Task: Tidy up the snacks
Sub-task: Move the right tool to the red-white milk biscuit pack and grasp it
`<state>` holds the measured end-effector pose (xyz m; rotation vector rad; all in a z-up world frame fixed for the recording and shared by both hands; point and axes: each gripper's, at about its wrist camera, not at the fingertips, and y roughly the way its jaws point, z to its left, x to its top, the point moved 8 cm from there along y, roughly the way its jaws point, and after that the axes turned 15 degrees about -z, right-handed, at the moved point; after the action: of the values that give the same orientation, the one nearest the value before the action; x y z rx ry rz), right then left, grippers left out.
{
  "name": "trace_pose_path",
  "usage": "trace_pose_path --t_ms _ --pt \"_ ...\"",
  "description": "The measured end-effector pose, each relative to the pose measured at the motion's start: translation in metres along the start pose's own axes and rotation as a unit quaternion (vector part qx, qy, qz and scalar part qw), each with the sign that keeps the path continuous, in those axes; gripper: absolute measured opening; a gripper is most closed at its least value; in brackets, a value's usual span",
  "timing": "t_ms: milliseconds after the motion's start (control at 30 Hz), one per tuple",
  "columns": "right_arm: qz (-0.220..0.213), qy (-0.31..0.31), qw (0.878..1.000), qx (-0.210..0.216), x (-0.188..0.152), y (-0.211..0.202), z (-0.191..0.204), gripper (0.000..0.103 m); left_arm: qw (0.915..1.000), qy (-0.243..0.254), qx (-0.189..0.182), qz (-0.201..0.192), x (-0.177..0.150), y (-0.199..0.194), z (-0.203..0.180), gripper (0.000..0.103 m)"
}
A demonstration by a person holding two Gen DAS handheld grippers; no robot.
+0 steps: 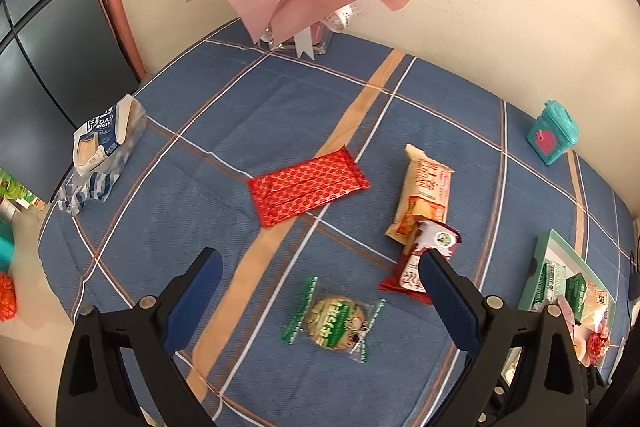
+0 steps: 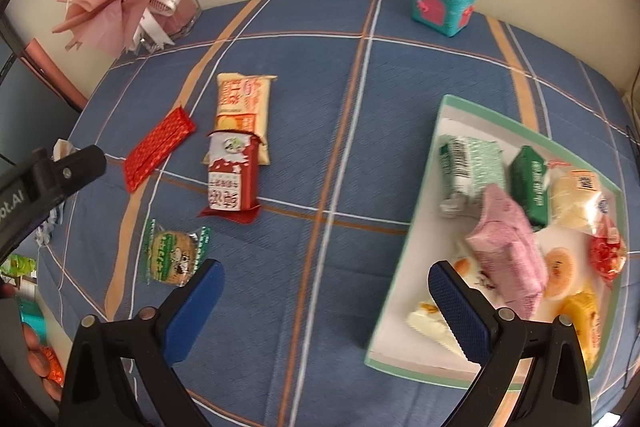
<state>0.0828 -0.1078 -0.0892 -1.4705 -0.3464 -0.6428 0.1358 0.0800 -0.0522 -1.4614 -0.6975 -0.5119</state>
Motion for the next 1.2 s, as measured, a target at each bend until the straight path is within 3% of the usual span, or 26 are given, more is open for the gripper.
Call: trace_pose_path --t_ms 533,800,1200 --pt "0.013 0.023 0.999 0.039 -0.005 0.032 0.018 0.103 0.9982 -0.027 -0.005 0.054 -0.019 0.034 0.022 0.098" --pt "-0.017 0.03 0.998 0.059 0.01 0.046 0.031 0.103 0.995 -0.061 -0.004 0.079 -0.032 0.056 0.025 0.098" --pt "-0.028 -0.009 0.999 0.046 0.023 0.085 0.062 0.096 0.9905 -0.101 0.04 0.085 -0.04 0.085 0.05 0.098"
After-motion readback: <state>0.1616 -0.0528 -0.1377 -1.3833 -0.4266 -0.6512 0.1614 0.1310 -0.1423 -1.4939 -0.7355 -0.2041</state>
